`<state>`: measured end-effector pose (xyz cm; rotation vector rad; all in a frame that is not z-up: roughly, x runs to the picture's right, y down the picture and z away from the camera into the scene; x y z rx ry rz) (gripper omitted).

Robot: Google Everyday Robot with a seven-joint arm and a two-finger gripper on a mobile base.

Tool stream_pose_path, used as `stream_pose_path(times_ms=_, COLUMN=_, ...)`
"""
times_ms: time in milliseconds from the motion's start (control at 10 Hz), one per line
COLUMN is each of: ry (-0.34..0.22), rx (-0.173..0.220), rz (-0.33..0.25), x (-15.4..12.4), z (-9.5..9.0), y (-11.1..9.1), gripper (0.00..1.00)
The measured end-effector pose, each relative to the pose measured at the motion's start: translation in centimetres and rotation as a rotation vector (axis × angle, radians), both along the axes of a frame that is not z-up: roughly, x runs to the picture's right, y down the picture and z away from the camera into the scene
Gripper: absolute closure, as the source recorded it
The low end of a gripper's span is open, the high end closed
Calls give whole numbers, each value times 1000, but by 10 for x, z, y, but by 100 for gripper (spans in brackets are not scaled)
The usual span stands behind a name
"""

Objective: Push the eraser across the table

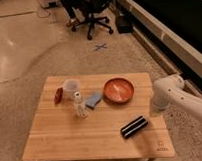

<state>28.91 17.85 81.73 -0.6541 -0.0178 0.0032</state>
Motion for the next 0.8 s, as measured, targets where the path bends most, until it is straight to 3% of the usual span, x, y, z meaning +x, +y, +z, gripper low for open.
stream_pose_path(times_ms=400, ry=-12, rx=12, rz=-2, x=-5, z=15, y=7, gripper=100)
stream_pose_path(times_ms=800, ry=-36, rx=-7, rz=20, x=-15, z=8, y=20, gripper=100)
